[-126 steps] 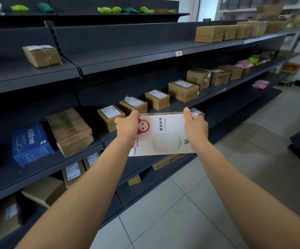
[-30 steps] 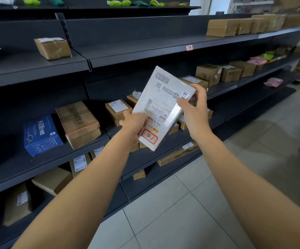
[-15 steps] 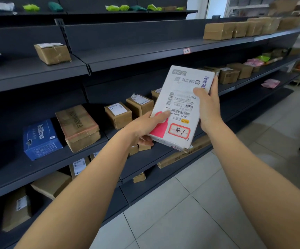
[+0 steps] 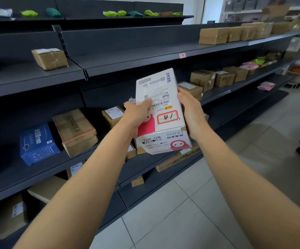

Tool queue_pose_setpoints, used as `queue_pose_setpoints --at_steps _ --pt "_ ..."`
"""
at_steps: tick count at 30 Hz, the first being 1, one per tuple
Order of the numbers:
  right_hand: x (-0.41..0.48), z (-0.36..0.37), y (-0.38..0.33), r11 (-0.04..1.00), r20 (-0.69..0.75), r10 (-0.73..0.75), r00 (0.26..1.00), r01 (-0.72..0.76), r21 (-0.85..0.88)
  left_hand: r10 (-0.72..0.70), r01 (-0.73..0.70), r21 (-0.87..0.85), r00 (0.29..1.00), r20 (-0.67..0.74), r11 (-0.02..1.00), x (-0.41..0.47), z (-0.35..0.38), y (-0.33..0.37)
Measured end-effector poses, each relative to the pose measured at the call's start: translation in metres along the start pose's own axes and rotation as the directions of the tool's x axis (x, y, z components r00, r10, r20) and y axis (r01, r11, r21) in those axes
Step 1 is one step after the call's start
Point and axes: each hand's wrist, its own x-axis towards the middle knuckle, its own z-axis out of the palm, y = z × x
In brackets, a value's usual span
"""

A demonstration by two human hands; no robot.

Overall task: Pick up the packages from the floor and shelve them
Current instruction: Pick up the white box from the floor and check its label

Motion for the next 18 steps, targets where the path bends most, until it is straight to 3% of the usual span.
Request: queue_pose_setpoints --at_steps 5,10,18 --pt "0.003 -0.01 -0.005 0.999 0.027 0.015 1.0 -0.017 0.044 0.04 -0.041 0.007 0.998 0.051 0.999 -0.005 0.006 0.011" --pt "0.003 -0.023 -0.001 0.999 0.014 0.032 0.999 -0.031 -0.033 0.087 -0.087 0.006 0.995 0.041 0.996 -0.002 0.023 0.008" --pt "0.005 -0.06 -0.012 0.975 -0.01 -0.077 0.997 0.078 0.21 0.479 -0.476 -0.062 0.878 0.029 0.877 -0.003 0.078 0.017"
